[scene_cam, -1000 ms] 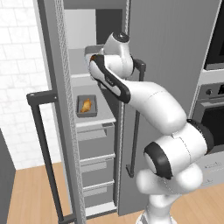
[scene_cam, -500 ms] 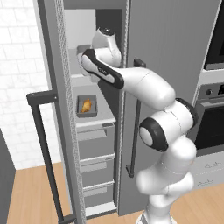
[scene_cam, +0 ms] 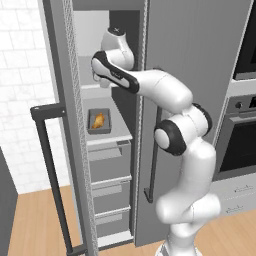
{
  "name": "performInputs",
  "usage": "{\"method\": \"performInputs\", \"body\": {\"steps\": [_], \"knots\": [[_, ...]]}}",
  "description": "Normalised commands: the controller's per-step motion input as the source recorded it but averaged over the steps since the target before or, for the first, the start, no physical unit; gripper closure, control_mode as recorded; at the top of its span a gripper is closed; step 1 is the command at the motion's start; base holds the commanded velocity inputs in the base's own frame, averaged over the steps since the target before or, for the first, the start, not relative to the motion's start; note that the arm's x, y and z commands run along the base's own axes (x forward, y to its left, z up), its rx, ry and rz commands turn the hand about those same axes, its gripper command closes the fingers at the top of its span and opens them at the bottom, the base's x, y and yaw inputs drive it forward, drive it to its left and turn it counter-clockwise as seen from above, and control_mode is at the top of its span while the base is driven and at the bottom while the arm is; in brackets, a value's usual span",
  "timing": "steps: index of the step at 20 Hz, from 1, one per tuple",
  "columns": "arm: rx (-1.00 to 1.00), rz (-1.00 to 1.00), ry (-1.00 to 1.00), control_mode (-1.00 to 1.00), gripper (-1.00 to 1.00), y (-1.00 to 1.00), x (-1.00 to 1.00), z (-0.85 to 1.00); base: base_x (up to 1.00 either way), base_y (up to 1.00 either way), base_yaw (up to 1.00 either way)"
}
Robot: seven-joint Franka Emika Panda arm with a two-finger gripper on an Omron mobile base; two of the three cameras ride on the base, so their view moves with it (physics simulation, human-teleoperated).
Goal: Take the meat container that has the chicken drumstick and place it on the second highest rack of the freezer. Then take the vegetable container that has the lemon wedge and bell pepper and place it on the highest rack of the freezer.
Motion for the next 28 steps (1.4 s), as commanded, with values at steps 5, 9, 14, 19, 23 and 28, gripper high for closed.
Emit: {"method": "performInputs", "body": {"steps": [5,9,14,19,23,28], "knots": [[-0.02,-0.05,0.01,-1.00,-1.00,0.14,0.38,-0.05,0.00,0.00,0.00],[-0.04,0.00,-0.01,-1.00,-1.00,0.21,-0.61,0.21,0.00,0.00,0.00],[0.00,0.00,-0.12,-1.00,-1.00,0.00,-1.00,0.11,0.00,0.00,0.00],[0.00,0.00,-0.15,-1.00,-1.00,-0.19,-1.00,-0.34,0.00,0.00,0.00],[0.00,0.00,-0.09,-1.00,-1.00,-0.11,-1.00,-0.99,0.00,0.00,0.00],[0.00,0.04,-0.04,-1.00,-1.00,-0.11,-1.00,-1.00,0.00,0.00,0.00]]}}
